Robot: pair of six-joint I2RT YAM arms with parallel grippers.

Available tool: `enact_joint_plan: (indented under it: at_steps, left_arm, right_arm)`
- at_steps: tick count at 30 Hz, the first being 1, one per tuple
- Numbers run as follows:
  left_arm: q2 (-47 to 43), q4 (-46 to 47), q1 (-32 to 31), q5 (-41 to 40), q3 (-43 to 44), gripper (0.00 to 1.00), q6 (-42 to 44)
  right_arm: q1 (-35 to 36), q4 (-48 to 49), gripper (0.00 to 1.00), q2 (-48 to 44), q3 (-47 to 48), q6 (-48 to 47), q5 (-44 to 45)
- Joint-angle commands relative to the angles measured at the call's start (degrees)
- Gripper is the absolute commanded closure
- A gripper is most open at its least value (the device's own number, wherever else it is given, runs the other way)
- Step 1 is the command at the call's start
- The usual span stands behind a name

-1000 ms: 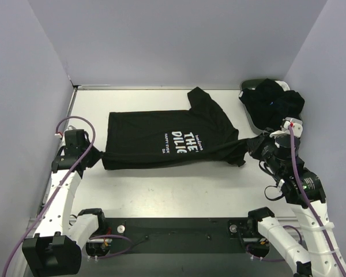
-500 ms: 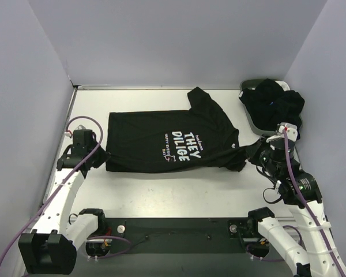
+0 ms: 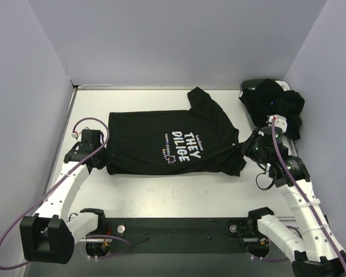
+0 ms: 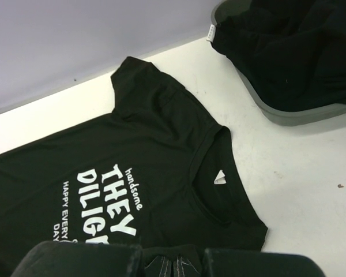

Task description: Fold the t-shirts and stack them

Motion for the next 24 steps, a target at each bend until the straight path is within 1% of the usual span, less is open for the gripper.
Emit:
enact_joint_plan:
  at_steps: [1,6,8,9,12,24]
  left_arm:
    - [2.3,2.6,0.9,-3.4,2.0,1.0,-0.2]
    - [5.5,3.1,2.7,-4.3,3.1,1.0,-0.2]
    - [6.4,3.3,3.1,-4.4,3.5,1.0,-0.7]
    - [6.7,3.5,3.5,-4.3,3.6,1.0,-0.7]
    - [8.1,3.9,3.7,-4.1,4.2,1.0,-1.2]
    - [11.6,4.7,3.7,-4.1,6.2,1.0,-2.0]
  right_arm:
    - [-1.4,4.5,1.0,4.0,1.3,0.1,0.0]
    - [-3.6,7.7,1.0,7.3,1.1,0.3,-2.8]
    - [-3.7,8.2,1.0,9.6,1.8,-0.1,-2.7]
    - [-3.7,8.8,1.0,10.3,2.2,-0.1,-4.5]
    - [-3.8,10.3,1.0,13.5,3.4,-0.3,-5.8]
    - [-3.9,13.0,1.0,24.2,12.1,-1.8,-11.9]
